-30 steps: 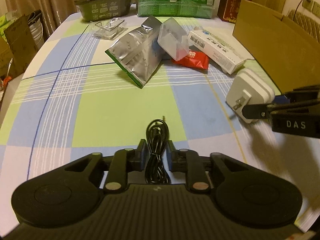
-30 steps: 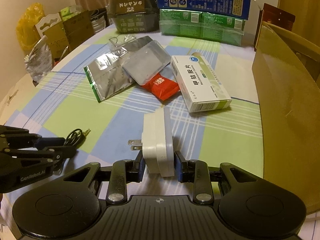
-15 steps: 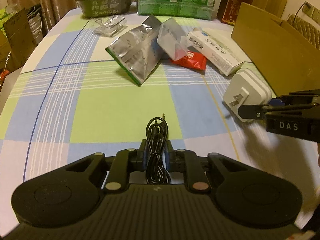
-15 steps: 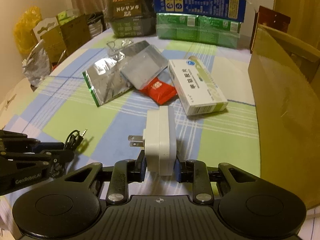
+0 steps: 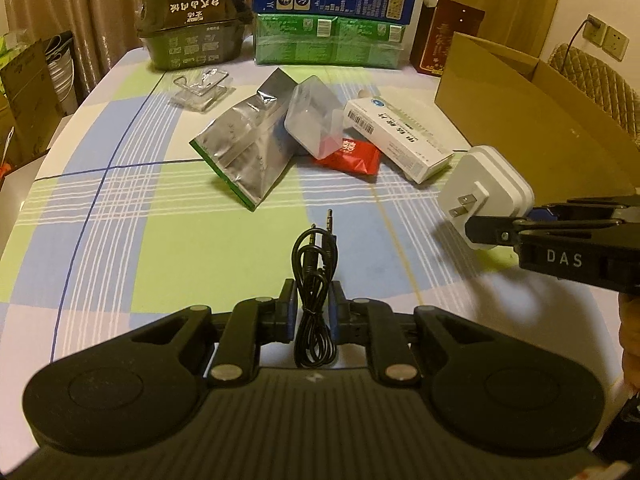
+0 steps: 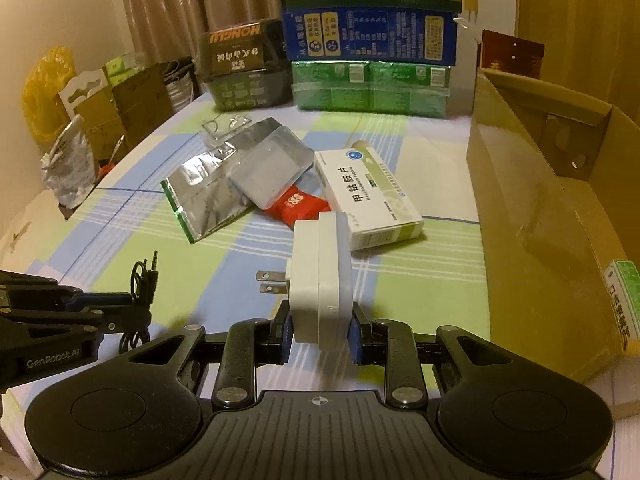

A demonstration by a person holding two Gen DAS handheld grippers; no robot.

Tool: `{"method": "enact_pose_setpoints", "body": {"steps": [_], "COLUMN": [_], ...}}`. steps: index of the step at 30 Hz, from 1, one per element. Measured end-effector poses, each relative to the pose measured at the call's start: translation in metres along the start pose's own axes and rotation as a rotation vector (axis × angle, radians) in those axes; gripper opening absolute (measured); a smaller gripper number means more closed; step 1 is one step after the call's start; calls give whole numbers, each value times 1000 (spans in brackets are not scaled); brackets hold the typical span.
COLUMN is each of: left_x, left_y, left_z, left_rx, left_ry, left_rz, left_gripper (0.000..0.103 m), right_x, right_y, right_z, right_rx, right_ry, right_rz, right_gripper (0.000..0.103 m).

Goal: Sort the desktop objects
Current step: 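Lift the black cable and white charger off the table with both tools, then carry the cable and charger over the cardboard box with both tools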

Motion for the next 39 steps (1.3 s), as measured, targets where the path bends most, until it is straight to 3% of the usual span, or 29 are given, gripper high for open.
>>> {"method": "enact_pose_setpoints", "body": {"steps": [10, 19, 27, 39], "left_x": [2, 30, 72, 189], "left_y": [6, 33, 62, 129], "left_z": [11, 29, 49, 73], "left_rx": [23, 79, 120, 195], "left_ry": [-25, -60, -98, -245], "left_rz": [5, -34, -66, -139], "left_gripper": [12, 12, 12, 12], "right_x": [-1, 10, 52, 161], "right_y": [2, 24, 56, 62], "right_z": [12, 46, 99, 152], "right_rx": [32, 96, 175, 186], "right_ry": [1, -17, -81, -236], "right_rz": [-6, -4, -31, -88], "right_gripper": [24, 24, 24, 24]}}
Point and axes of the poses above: each gripper's, at about its wrist camera, not at the fingertips, and z roughly against the way its jaws point, x to its right, y to its top, the point moved 7 cm from there along -z, roughly the way its jaws point
